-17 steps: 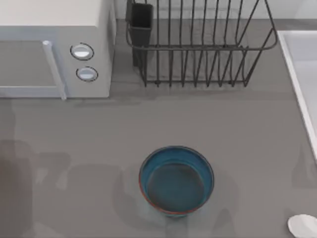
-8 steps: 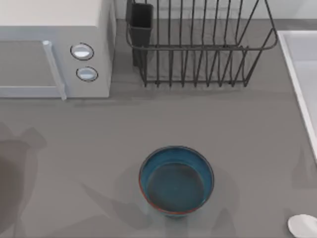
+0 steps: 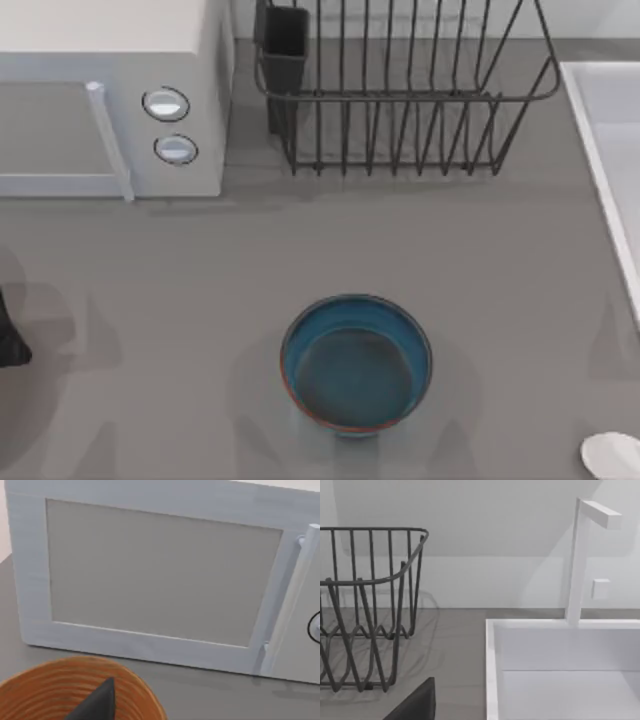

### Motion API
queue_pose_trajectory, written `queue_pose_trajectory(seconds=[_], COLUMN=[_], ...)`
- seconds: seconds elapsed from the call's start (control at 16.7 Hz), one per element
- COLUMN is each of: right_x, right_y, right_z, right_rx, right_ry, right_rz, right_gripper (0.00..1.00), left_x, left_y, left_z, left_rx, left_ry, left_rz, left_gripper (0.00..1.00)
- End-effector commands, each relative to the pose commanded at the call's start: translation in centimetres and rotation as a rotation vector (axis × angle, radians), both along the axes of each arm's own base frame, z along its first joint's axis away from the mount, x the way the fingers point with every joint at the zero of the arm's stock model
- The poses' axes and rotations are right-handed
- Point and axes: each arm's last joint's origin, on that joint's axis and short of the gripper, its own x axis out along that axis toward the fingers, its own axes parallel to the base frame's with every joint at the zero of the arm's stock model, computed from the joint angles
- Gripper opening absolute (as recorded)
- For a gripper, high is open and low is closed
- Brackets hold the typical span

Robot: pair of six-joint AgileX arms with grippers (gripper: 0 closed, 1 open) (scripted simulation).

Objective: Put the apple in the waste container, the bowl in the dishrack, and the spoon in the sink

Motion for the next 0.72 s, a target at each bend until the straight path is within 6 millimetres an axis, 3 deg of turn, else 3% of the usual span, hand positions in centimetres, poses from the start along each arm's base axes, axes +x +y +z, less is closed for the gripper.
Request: queue_pose_trajectory(seconds=[0.24,0.72], right_x=[0.00,0.02], right_y=[0.00,0.25], right_z=[0.00,0.54], right_rx=[0.000,0.019], right_ry=[0.000,0.024], right_rz=[0.000,0.021], right_gripper=[1.00,1.00], left_x=[-0.28,-0.29], left_y=[-0.31,-0.32], left_z=[-1.03,-1.07], left_rx=[0.109,0.113], left_ry=[-0.136,-0.141], left_rz=[-0.040,-0.041], left_gripper=[1.00,1.00])
